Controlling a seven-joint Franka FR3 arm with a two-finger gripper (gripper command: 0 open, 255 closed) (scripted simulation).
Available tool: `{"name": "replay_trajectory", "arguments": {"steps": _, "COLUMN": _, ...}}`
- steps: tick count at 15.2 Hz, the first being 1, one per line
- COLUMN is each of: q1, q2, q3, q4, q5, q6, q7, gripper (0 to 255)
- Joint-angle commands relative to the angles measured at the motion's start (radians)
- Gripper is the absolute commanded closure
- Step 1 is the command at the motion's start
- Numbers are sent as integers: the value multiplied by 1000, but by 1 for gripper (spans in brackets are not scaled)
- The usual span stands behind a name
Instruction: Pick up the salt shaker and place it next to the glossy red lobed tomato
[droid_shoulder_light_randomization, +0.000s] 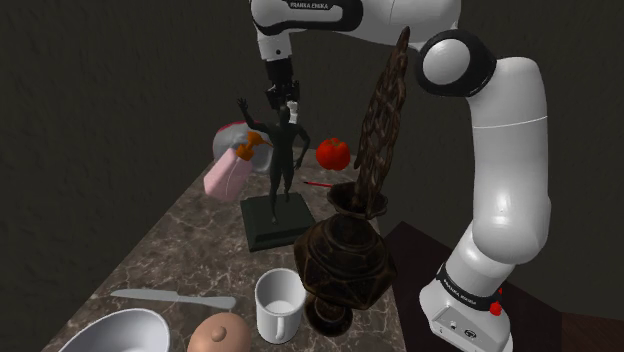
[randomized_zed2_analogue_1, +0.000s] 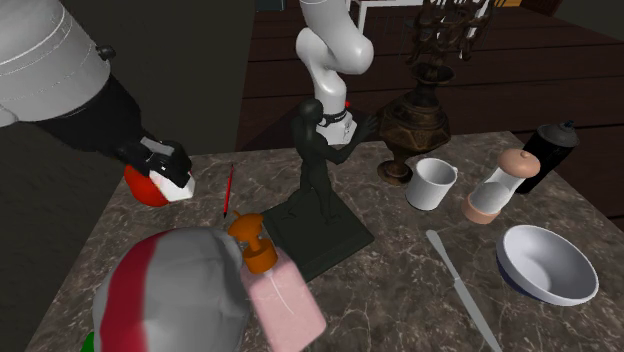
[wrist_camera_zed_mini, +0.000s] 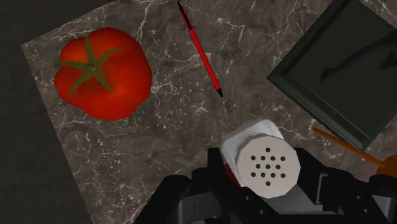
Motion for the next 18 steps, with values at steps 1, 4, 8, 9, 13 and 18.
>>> {"name": "replay_trajectory", "arguments": {"steps": 1, "q1": -24, "q2": 37, "q3": -15, "q4": 54, "q5": -12, "q6": -11, "q7": -45, "gripper": 255}}
{"name": "replay_trajectory", "arguments": {"steps": 4, "q1": -48, "q2": 116, "q3": -35, "q4": 182, "q5": -30, "q6": -52, "q7": -108, "gripper": 255}}
{"name": "replay_trajectory", "arguments": {"steps": 8, "q1": -62, "q2": 119, "q3": -38, "q4": 146, "q5": -31, "q6": -11, "q7": -115, "gripper": 255}}
{"name": "replay_trajectory", "arguments": {"steps": 9, "q1": -65, "q2": 114, "q3": -37, "q4": 124, "q5": -30, "q6": 6, "q7": -113, "gripper": 255}}
{"name": "replay_trajectory", "arguments": {"steps": 13, "q1": -73, "q2": 99, "q3": -36, "q4": 45, "q5": -27, "q6": 68, "q7": -103, "gripper": 255}}
{"name": "replay_trajectory", "arguments": {"steps": 18, "q1": -80, "q2": 91, "q3": -35, "q4": -36, "q5": -26, "q6": 140, "q7": -93, "gripper": 255}}
